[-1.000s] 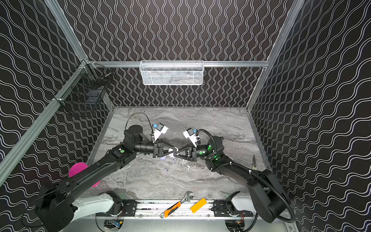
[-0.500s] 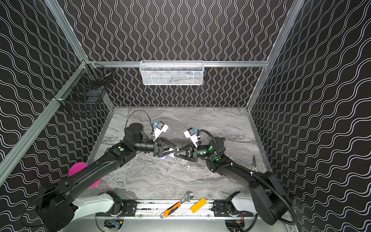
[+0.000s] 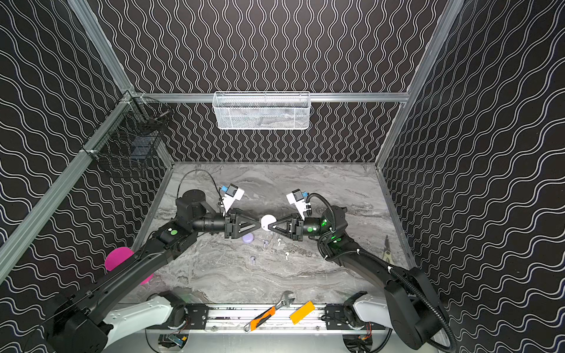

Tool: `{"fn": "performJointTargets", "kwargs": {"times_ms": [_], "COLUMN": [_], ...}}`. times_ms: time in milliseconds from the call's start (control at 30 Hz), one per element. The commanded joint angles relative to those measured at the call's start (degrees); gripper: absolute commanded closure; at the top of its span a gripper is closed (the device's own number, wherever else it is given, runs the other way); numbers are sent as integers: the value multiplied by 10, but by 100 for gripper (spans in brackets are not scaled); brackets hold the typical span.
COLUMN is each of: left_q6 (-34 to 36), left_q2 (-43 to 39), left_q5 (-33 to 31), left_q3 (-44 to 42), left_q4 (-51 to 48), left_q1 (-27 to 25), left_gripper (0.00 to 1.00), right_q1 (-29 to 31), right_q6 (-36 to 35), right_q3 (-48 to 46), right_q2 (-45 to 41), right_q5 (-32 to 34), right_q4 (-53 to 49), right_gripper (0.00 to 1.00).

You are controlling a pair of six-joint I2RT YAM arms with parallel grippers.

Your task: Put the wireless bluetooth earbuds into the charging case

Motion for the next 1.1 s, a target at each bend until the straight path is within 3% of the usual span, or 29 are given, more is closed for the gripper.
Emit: {"fn": "performJointTargets", "kwargs": {"times_ms": [0,533,1067], "left_q6": [9,-19,-61], "left_q2": [-10,-5,5], "left_q5": [-14,-27,-16], "left_q3": [-14,-25,-30], "left_q4": [25,91,156], "left_q1": [0,-26,-32], "left_gripper": [40,43,55], "right_q1": [0,11,12], "right_q6": [22,56,73], "right_q3": [11,13,9], "right_q2": [6,20,26], "right_q5": [14,8,13], "right_q4": [40,86,117], "right_gripper": [93,92,92]}}
